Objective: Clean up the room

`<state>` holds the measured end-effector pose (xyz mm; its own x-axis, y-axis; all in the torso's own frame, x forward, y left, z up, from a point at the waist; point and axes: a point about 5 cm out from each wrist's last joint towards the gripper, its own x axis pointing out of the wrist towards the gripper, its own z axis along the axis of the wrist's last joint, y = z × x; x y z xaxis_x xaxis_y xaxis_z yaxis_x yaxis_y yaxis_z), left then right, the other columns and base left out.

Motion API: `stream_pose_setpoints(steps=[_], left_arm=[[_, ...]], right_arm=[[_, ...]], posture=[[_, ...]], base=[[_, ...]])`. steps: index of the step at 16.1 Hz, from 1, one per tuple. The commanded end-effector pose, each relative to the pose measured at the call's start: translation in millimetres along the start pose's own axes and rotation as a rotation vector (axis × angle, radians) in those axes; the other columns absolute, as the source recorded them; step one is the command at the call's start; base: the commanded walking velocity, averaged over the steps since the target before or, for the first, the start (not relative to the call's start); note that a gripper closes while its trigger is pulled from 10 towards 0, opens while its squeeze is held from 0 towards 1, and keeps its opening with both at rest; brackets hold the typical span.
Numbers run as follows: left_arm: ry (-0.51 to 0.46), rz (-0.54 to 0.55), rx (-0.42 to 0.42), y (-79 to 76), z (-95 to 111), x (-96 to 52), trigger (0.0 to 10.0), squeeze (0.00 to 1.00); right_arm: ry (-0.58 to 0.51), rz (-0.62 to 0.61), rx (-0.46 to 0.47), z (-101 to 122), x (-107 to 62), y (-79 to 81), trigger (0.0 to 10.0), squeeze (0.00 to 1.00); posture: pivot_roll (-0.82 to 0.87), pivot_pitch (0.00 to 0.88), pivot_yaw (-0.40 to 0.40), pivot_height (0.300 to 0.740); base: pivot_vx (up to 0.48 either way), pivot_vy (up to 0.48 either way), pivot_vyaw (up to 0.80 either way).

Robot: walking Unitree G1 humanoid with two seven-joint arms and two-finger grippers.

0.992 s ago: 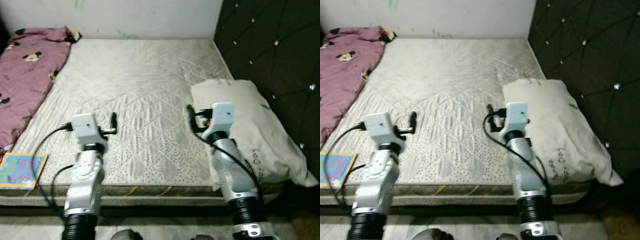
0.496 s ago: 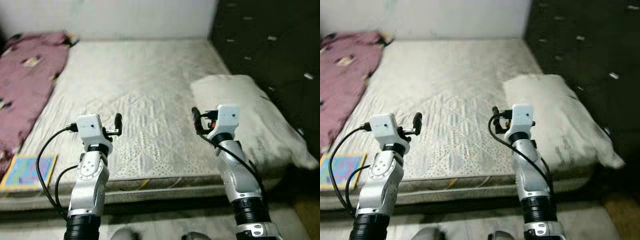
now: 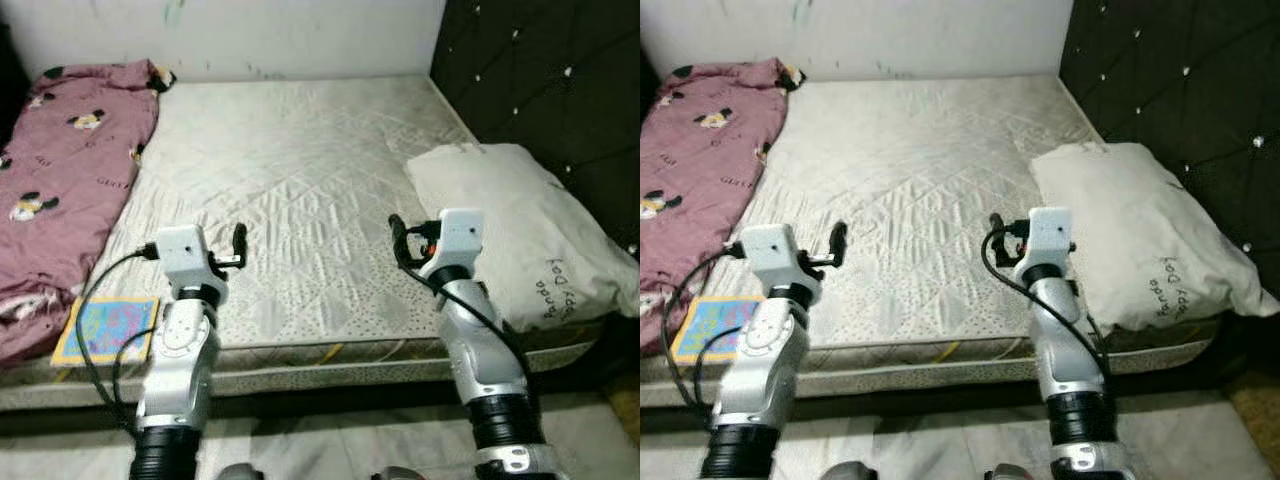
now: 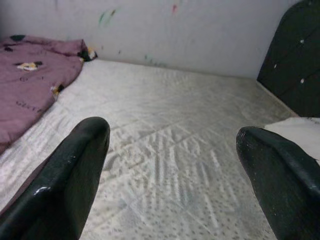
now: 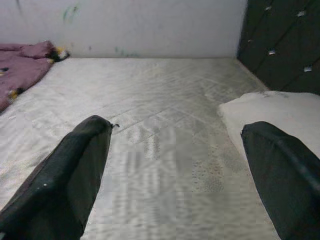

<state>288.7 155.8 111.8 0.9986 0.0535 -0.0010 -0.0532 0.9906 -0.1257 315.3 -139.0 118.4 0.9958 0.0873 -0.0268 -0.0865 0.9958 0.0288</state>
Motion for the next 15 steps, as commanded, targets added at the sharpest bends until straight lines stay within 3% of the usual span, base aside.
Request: stream_pose_setpoints(steps=[1,5,15], left_arm=[[-0.025,0.000,0.004,2.3,4.5,0.0,10.0,0.00],[-0.037,-0.012,-0.011,2.4,6.6,-0.8,10.0,0.00],[-0.034,-0.014,-0.009,2.1,5.6,-1.0,10.0,0.00]], right_arm=[[-0.008,0.019,-0.001,2.7,2.0,6.0,10.0,0.00],[-0.003,0.010,-0.003,2.0,1.9,5.0,10.0,0.00],[0.001,0.015,-0.003,1.2,1.7,5.0,10.0,0.00]], posture=[[-0.07,0.000,0.021,0.740],[-0.07,0.000,0.022,0.740],[-0.07,0.000,0.022,0.740]], base=[[0.000,0.000,0.00],[0.124,0.000,0.00],[0.305,0.000,0.00]])
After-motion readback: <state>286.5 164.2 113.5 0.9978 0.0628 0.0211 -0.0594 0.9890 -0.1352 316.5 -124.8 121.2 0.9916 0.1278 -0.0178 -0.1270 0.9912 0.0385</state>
